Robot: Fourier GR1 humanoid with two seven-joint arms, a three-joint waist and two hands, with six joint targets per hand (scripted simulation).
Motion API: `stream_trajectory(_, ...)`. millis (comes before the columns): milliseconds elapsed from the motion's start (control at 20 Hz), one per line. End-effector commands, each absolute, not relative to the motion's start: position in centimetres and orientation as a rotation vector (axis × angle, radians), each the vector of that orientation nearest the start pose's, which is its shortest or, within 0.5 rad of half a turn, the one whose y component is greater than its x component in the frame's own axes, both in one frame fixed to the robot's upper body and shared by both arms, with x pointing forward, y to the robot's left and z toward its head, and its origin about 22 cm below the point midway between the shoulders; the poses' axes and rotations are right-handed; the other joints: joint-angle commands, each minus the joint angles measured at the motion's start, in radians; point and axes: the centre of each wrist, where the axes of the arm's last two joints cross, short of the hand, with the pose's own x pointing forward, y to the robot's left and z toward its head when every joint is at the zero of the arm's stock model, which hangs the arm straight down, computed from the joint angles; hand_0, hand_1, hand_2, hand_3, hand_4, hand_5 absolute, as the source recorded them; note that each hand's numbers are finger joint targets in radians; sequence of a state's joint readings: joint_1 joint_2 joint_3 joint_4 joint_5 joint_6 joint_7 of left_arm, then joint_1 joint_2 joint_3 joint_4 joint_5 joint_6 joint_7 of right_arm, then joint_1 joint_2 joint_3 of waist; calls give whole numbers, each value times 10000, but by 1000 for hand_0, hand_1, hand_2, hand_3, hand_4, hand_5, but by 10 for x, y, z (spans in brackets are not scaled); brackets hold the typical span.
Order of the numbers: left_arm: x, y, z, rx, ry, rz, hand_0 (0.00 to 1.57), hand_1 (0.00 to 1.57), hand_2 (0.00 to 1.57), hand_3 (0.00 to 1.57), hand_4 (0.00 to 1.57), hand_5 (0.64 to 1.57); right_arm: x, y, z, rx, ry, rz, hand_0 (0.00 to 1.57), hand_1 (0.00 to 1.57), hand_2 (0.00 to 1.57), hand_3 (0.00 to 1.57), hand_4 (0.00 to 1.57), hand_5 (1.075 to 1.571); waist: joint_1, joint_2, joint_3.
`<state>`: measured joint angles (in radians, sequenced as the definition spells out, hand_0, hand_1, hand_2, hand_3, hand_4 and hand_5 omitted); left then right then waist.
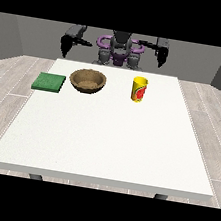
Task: Pick the cup and pour the ball into the bowl, then pick the bowl and place it on the pad
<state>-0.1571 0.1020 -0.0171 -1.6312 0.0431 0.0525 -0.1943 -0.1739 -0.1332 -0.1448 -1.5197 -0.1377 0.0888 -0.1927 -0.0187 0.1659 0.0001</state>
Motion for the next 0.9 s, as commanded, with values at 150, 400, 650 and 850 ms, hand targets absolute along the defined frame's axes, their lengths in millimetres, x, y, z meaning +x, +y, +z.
stream_trajectory(150,312,247,37,780,-19257,-1030,0,0,0,0,0,1257,300,-294,38,37,-18769,274,0,0,0,0,0,1560,-231,2,-1)
stream_trajectory(400,324,248,23,1136,-19901,-750,0,0,0,0,0,1244,311,-326,46,154,-19310,222,0,0,0,0,0,1562,-314,540,-1)
stream_trajectory(650,339,226,6,1447,-19956,-695,0,0,0,0,0,1232,313,-324,26,261,-19208,-123,0,0,0,0,0,1564,-524,586,0)
stream_trajectory(850,339,237,-25,1852,-20169,100,0,0,0,0,0,1276,309,-322,30,712,-19401,231,0,0,0,0,0,1559,-918,842,-5)
